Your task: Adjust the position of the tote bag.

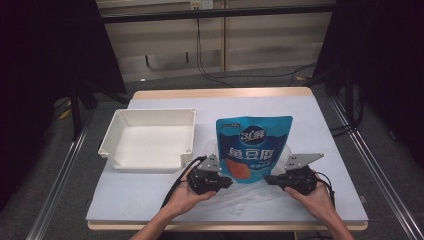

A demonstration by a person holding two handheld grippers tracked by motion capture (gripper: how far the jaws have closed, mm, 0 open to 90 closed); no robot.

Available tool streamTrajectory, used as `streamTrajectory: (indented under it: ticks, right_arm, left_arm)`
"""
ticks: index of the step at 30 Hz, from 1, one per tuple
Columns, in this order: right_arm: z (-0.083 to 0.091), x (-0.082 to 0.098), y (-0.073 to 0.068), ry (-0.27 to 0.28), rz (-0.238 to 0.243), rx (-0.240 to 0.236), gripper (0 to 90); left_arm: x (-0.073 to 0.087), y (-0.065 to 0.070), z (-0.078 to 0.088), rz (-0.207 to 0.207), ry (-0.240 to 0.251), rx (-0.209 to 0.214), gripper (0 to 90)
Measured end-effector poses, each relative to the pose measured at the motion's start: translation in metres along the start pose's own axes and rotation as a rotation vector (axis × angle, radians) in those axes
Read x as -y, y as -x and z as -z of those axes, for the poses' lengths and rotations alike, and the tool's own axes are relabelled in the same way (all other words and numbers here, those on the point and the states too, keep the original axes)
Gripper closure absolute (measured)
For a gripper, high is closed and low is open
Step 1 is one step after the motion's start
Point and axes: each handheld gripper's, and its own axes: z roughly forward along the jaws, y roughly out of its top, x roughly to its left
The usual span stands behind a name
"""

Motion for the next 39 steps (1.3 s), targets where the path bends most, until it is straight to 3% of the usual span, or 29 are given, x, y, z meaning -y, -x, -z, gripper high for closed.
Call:
streamTrajectory:
  ticks: [2,4,8,11,14,18,19,20,21,22,23,24,26,27,29,32,34,36,37,39]
  right_arm:
    - [-0.003,-0.004,-0.004,0.006,0.012,-0.004,90.0]
    - [-0.007,-0.007,-0.006,0.007,0.022,-0.007,90.0]
    - [-0.016,-0.014,-0.013,0.007,0.039,-0.039,90.0]
    - [-0.023,-0.017,-0.018,0.001,0.050,-0.054,90.0]
    - [-0.031,-0.019,-0.022,-0.006,0.064,-0.063,90.0]
    - [-0.041,-0.017,-0.023,-0.032,0.075,-0.031,90.0]
    - [-0.043,-0.016,-0.023,-0.051,0.072,-0.029,90.0]
    - [-0.046,-0.014,-0.022,-0.070,0.072,-0.015,90.0]
    - [-0.047,-0.013,-0.021,-0.091,0.070,-0.008,90.0]
    - [-0.048,-0.011,-0.020,-0.106,0.065,-0.006,90.0]
    - [-0.048,-0.009,-0.019,-0.114,0.054,-0.006,90.0]
    - [-0.048,-0.007,-0.018,-0.125,0.051,-0.003,90.0]
    - [-0.047,-0.006,-0.018,-0.123,0.043,-0.008,90.0]
    - [-0.045,-0.005,-0.019,-0.133,0.047,-0.003,90.0]
    - [-0.041,-0.003,-0.019,-0.139,0.041,-0.001,90.0]
    - [-0.036,0.001,-0.018,-0.140,0.032,0.004,90.0]
    - [-0.029,0.006,-0.018,-0.147,0.026,0.014,90.0]
    - [-0.025,0.008,-0.015,-0.149,0.014,0.016,90.0]
    - [-0.023,0.009,-0.015,-0.151,0.011,0.021,90.0]
    - [-0.021,0.009,-0.015,-0.161,0.030,0.036,90.0]
  left_arm:
    - [0.002,-0.001,-0.004,0.008,-0.017,-0.004,81.5]
    - [0.006,0.002,-0.016,-0.015,-0.111,0.000,80.0]
    - [0.005,0.010,-0.019,-0.053,-0.131,-0.001,78.8]
    - [0.003,0.014,-0.020,-0.073,-0.138,0.031,78.8]
    - [0.003,0.016,-0.021,-0.066,-0.129,0.036,78.8]
    - [0.003,0.012,-0.020,-0.050,-0.118,0.040,76.7]
    - [0.003,0.012,-0.019,-0.038,-0.105,0.022,75.7]
    - [0.002,0.009,-0.017,-0.053,-0.123,0.011,75.7]
    - [0.003,0.009,-0.016,-0.034,-0.112,-0.033,76.1]
    - [0.003,0.006,-0.014,-0.024,-0.128,-0.049,76.8]
    - [0.004,0.001,-0.012,-0.037,-0.145,-0.047,77.7]
    - [0.007,0.000,-0.012,-0.002,-0.131,-0.060,77.7]
    - [0.010,-0.005,-0.010,0.012,-0.129,-0.061,78.3]
    - [0.010,-0.007,-0.007,-0.017,-0.160,-0.078,78.4]
    - [0.011,-0.004,-0.004,-0.010,-0.170,-0.108,78.5]
    - [0.014,-0.005,0.001,-0.001,-0.180,-0.117,78.8]
    - [0.018,-0.005,0.008,-0.006,-0.199,-0.162,78.8]
    - [0.019,-0.005,0.010,-0.009,-0.206,-0.165,78.8]
    - [0.020,-0.005,0.012,-0.014,-0.217,-0.190,78.8]
    - [0.022,-0.007,0.016,0.003,-0.219,-0.178,78.8]
